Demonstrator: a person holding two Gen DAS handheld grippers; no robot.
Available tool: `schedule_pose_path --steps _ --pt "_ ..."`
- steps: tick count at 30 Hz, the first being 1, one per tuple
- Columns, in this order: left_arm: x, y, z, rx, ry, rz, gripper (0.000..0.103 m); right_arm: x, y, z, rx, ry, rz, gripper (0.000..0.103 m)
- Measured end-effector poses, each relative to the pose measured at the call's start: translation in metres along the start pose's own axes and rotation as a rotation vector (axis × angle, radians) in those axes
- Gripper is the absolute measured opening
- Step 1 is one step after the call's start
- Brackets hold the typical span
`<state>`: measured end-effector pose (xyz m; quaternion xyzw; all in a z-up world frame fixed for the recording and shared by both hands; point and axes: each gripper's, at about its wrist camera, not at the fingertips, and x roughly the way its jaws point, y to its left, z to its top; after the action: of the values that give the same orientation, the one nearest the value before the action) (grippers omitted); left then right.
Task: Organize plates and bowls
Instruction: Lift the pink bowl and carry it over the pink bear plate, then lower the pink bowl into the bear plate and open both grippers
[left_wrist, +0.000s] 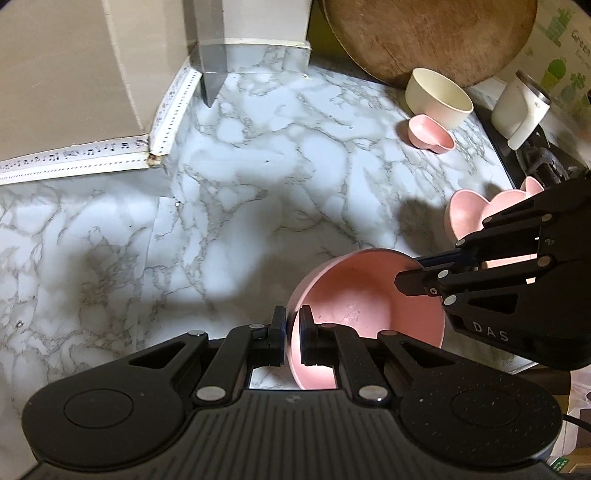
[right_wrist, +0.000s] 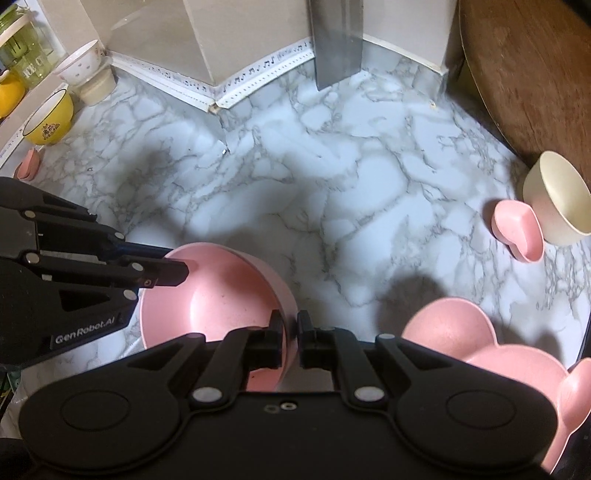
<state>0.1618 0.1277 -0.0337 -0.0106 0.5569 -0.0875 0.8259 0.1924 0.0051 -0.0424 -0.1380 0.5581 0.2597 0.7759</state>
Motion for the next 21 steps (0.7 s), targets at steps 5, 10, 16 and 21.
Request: schedule_pose_path --steps 5,10,16,21 --pt "0.007 -0.001 0.000 -0.001 0.011 0.004 0.006 0.003 -0.003 -0.002 0.007 0.004 0.005 0.008" --pt "0.013 -0.001 0.000 -0.006 0.014 0.015 0.006 0.007 -0.001 -0.004 -0.005 0.013 0.002 0.008" --pt "0.015 -0.003 0.000 -0.006 0.003 0.019 0.006 0.008 0.000 -0.006 -0.011 0.008 -0.003 0.009" --pt "0.015 -0.006 -0.002 0.003 0.002 0.020 0.006 0.004 -0.002 -0.006 0.000 -0.010 -0.012 0.016"
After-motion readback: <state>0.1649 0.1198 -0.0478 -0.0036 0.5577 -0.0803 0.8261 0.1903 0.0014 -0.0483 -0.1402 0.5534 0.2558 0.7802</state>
